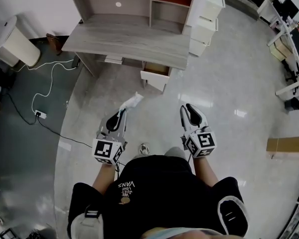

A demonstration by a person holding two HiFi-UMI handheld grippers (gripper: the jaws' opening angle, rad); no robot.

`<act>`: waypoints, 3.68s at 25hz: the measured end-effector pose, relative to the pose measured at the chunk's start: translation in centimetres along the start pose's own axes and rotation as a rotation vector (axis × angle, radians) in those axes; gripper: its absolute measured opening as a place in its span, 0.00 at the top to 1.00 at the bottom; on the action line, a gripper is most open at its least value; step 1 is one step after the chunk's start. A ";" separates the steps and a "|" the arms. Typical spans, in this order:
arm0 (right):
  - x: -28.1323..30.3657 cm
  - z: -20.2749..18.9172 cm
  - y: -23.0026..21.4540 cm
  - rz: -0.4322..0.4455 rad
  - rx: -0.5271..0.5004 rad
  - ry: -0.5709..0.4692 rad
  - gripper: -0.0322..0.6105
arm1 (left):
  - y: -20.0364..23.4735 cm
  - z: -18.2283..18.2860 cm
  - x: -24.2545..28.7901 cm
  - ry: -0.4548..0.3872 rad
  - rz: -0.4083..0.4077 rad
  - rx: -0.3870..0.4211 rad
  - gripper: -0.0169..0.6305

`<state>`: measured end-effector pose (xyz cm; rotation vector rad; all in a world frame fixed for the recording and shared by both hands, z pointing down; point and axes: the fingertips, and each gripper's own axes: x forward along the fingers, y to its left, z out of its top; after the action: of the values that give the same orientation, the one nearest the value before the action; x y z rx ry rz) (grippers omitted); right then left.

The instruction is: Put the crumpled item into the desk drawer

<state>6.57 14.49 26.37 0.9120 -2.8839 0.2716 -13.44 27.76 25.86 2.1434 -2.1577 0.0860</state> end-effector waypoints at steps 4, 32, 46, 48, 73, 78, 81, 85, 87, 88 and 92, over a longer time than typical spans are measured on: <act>0.8 -1.2 1.0 -0.038 0.015 0.020 0.82 | 2.0 -0.3 1.1 0.009 -0.053 0.011 0.88; 11.9 -7.5 -8.5 0.037 -0.058 0.218 0.74 | 4.4 -5.9 18.0 0.213 -0.129 0.086 0.88; 17.8 -12.6 -10.8 -0.026 0.007 0.288 0.74 | 5.9 -11.1 27.0 0.352 -0.264 0.196 0.88; 18.7 -13.8 -11.2 -0.051 0.024 0.297 0.74 | 5.9 -11.9 28.1 0.368 -0.306 0.231 0.88; 25.9 -26.2 -13.8 -0.035 -0.003 0.357 0.62 | 6.2 -19.9 33.8 0.460 -0.415 0.567 0.88; 27.1 -27.7 -13.7 -0.010 -0.014 0.353 0.60 | 6.2 -21.3 34.3 0.477 -0.423 0.639 0.88; 27.4 -28.1 -13.4 0.016 -0.021 0.338 0.60 | 5.9 -21.9 34.3 0.493 -0.435 0.682 0.88; 27.9 -28.5 -13.3 0.045 -0.028 0.323 0.60 | 5.7 -22.8 35.0 0.514 -0.438 0.749 0.88; 27.9 -28.8 -13.5 0.051 -0.029 0.324 0.60 | 5.3 -23.5 35.4 0.527 -0.443 0.764 0.88; 28.0 -29.0 -13.5 0.055 -0.029 0.325 0.60 | 5.2 -23.8 35.6 0.532 -0.445 0.768 0.88; 28.7 -29.7 -13.6 0.079 -0.034 0.327 0.60 | 4.9 -24.5 36.5 0.537 -0.436 0.784 0.88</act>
<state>-7.62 -6.51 61.70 0.6765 -2.6155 0.3419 -17.82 -5.76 54.35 2.4659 -1.4250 1.4760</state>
